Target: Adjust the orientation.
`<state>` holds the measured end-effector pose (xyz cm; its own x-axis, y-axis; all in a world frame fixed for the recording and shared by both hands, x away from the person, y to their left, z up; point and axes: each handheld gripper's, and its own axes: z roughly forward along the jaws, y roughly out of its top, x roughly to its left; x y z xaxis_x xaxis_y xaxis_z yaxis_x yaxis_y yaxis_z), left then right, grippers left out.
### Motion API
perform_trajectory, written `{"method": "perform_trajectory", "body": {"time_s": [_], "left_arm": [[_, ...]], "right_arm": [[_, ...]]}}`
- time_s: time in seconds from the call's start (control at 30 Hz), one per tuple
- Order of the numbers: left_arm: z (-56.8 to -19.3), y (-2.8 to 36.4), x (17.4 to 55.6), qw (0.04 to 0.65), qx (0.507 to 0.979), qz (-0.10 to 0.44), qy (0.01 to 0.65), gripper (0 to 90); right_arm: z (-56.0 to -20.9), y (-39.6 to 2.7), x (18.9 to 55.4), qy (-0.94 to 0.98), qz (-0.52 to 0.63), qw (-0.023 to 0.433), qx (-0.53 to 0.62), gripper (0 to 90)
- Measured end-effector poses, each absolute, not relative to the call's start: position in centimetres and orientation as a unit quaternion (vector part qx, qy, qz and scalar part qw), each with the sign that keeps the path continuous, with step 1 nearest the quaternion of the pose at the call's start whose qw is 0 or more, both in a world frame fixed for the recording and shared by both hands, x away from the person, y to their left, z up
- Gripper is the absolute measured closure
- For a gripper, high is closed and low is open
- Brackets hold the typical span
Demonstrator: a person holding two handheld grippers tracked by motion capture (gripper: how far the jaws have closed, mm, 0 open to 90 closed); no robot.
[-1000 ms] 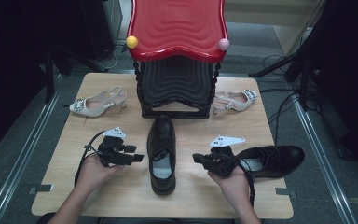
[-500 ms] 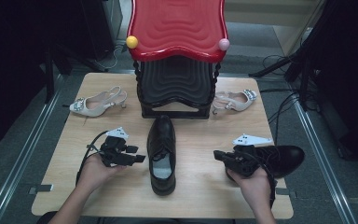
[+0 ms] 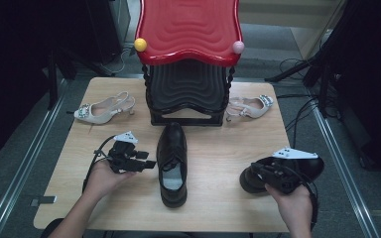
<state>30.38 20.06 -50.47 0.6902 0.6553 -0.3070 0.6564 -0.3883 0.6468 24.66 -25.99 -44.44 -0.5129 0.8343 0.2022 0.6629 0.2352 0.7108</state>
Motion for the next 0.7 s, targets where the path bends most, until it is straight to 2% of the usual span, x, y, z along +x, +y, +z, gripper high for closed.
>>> {"method": "perform_trajectory", "body": {"time_s": [0.23,0.43,0.7], "left_arm": [[-50.3,20.0,30.8,0.384,0.836,-0.002,0.392,45.1],[-50.3,19.9,30.8,0.382,0.837,-0.004,0.390,45.1],[-50.4,20.1,30.6,0.379,0.838,-0.001,0.392,45.0]], "right_arm": [[-44.6,-27.7,24.3,0.768,0.381,0.115,0.502,90.0],[-46.8,-27.0,25.6,0.779,0.349,0.083,0.514,90.0],[-47.7,-26.5,26.4,0.778,0.349,0.058,0.519,90.0]]}}
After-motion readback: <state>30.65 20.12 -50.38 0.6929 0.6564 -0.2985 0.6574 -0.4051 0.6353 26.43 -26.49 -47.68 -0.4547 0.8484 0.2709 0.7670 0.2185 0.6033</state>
